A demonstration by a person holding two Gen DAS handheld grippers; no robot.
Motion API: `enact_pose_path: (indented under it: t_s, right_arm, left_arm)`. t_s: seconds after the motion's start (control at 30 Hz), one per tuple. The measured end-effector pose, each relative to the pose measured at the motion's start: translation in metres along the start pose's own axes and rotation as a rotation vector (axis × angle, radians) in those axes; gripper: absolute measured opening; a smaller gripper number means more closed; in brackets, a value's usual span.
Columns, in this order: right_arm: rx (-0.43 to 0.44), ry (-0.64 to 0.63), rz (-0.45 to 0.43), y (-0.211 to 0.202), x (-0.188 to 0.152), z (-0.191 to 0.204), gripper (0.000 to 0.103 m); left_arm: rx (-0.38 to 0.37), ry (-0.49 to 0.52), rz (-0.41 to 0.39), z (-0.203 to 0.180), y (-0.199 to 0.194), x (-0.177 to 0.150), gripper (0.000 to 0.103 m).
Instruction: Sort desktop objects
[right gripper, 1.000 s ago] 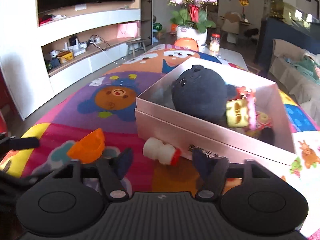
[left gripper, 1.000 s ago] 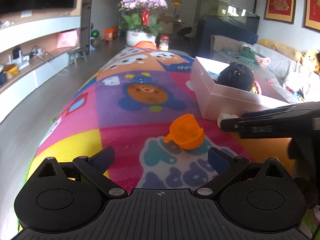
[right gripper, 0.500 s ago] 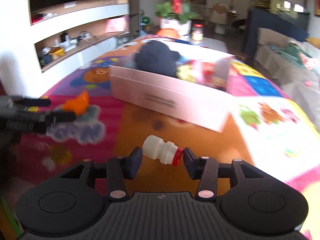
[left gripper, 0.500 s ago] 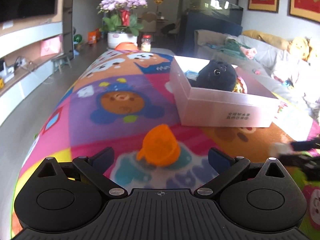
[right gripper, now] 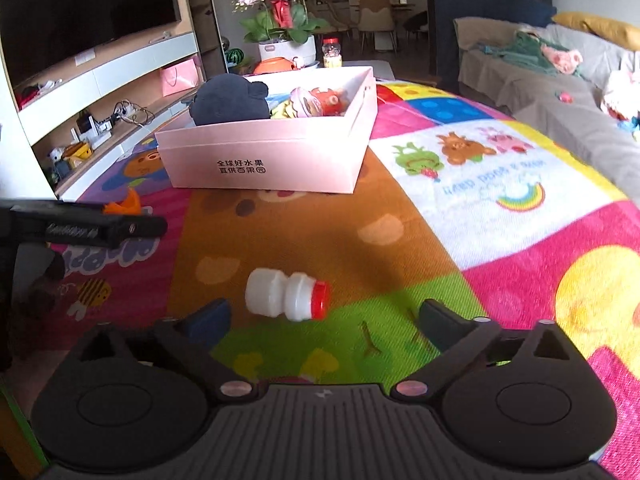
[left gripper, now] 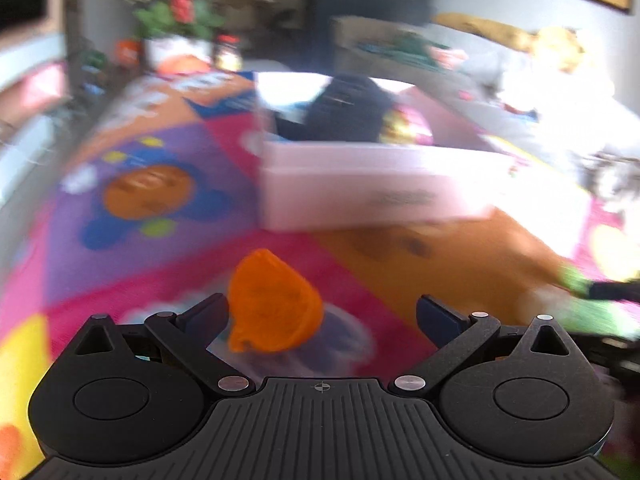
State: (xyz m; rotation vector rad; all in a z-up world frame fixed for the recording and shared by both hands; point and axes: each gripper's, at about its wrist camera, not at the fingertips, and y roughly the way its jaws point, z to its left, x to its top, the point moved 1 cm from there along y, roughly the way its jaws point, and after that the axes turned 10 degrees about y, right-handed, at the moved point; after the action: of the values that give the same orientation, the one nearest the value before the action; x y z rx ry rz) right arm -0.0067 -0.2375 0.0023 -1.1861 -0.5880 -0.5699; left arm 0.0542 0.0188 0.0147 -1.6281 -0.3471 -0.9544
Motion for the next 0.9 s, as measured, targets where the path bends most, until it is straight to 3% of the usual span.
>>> enact_pose_path:
  t_s: [0.1,0.13,0.2,0.37,0.53,0.7,0.9]
  right_arm:
    - [0.007,0.001,0.0,0.0,-0.002,0.001,0.103]
    - [0.007,0.001,0.001,0.0,-0.002,0.001,0.103]
    - [0.008,-0.001,0.0,0.0,-0.003,0.002,0.103]
    - [-0.002,-0.01,-0.007,0.001,-0.005,0.005,0.103]
    - [-0.012,-0.024,-0.005,0.001,-0.007,0.006,0.103]
    - [-0.02,-0.038,-0.003,0.002,-0.008,0.008,0.103]
    - [-0.064,-0.1,0.011,0.007,-0.009,0.017,0.103]
  left_arm:
    - [-0.144,0.046,-0.01,-0.017,-0.014,-0.007,0.102]
    - [-0.159,0.067,-0.018,-0.021,-0.018,-0.01,0.102]
    - [-0.145,0.11,-0.034,-0.028,-0.024,-0.012,0.102]
    - [0.016,0.136,-0.049,-0.024,-0.017,-0.005,0.102]
    - [0.049,0.159,-0.028,-0.017,0.006,0.002,0.097]
    - [0.003,0.134,-0.008,-0.017,0.01,-0.004,0.097]
    - [-0.114,0.15,-0.015,-0.035,-0.006,-0.017,0.098]
